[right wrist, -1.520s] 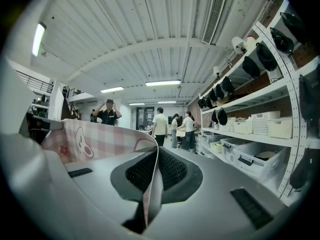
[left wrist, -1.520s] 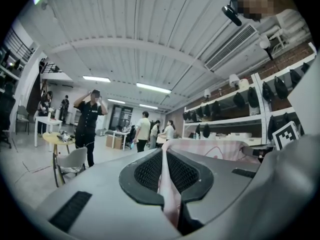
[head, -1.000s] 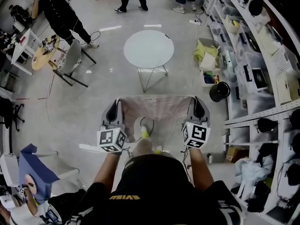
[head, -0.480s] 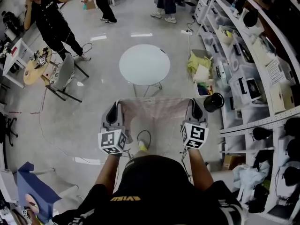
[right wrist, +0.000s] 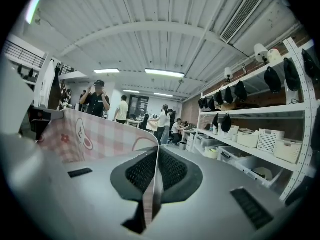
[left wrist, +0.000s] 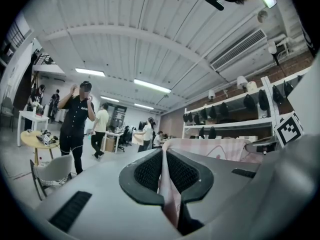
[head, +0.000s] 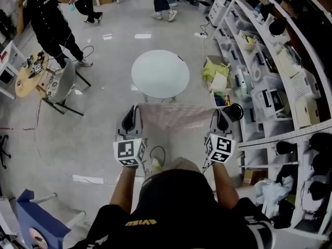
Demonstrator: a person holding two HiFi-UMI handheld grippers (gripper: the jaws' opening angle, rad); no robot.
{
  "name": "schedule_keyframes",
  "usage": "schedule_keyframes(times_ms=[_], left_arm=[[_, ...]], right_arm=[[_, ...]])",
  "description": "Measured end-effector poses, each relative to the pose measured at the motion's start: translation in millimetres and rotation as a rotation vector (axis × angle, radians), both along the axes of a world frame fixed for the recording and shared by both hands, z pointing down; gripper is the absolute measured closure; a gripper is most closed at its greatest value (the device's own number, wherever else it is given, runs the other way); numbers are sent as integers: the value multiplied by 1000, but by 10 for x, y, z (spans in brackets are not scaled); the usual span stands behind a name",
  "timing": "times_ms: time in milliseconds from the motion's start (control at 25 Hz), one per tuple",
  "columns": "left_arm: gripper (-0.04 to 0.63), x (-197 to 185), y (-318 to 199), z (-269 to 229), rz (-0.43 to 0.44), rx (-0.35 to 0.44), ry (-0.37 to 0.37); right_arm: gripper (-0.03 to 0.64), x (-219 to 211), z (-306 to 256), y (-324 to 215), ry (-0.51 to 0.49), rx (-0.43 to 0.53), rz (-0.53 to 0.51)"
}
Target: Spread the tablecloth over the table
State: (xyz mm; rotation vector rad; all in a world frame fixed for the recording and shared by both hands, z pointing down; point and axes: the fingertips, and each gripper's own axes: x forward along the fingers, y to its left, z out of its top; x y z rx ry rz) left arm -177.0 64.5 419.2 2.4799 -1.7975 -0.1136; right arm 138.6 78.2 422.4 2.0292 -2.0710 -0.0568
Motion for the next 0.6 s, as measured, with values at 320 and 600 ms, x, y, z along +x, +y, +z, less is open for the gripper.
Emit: schedule_keyframes(times_ms=[320, 600], left_arm=[[558, -391, -263, 17, -12, -24, 15], [558, -434, -563, -45, -14, 6, -18]], right_arm=[[611, -386, 21, -362, 28, -24, -17], [611, -426, -33, -720, 17, 14, -21]])
